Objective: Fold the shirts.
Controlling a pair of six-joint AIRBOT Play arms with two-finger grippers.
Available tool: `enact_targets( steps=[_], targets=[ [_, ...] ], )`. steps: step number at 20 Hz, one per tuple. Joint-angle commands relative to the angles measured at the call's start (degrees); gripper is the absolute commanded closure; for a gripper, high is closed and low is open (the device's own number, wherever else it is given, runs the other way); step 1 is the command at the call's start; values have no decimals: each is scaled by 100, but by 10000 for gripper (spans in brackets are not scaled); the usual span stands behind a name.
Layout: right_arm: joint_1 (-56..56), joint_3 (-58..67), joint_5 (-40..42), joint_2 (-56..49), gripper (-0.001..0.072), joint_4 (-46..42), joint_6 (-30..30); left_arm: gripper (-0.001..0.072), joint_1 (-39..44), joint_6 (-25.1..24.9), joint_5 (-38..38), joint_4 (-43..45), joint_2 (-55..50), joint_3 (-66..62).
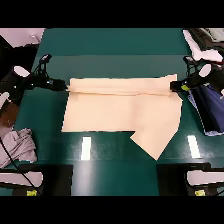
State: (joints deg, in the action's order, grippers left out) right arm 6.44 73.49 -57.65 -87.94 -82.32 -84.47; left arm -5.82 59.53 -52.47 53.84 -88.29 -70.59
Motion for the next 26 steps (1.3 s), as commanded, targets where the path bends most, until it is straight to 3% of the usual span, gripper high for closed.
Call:
enact_targets(
  steps=[1,2,4,7,9,11,12,13,14,15,26],
  targets=[
    [11,42,-435,24,347,24,-164,207,2,501,-232,24,-20,22],
    [33,144,-699,66,347,24,-162,156,-13,623,-402,46,-20,-26],
    [125,284,-1279,269,347,87,-63,161,-155,804,-1093,61,9,-236],
    [437,282,-2227,763,348,898,575,163,-557,798,-2072,116,308,-278],
    [691,282,-2662,1056,348,1482,715,163,-726,776,-2310,356,691,201],
    [782,282,-2719,1307,354,1733,732,163,-754,776,-2264,494,1106,1008],
    [765,282,-2697,1397,409,1757,745,164,-754,776,-2214,485,1320,1488],
    [761,282,-2691,1482,419,1801,754,171,-754,776,-2133,498,1497,1954],
    [761,282,-2688,1545,418,1827,758,270,-754,772,-2017,501,1613,2334],
    [761,282,-2684,1596,419,1834,758,302,-754,774,-1906,494,1703,2656],
    [778,280,-2883,1952,418,1812,756,303,-750,780,-1832,308,1735,3296]
  ],
)
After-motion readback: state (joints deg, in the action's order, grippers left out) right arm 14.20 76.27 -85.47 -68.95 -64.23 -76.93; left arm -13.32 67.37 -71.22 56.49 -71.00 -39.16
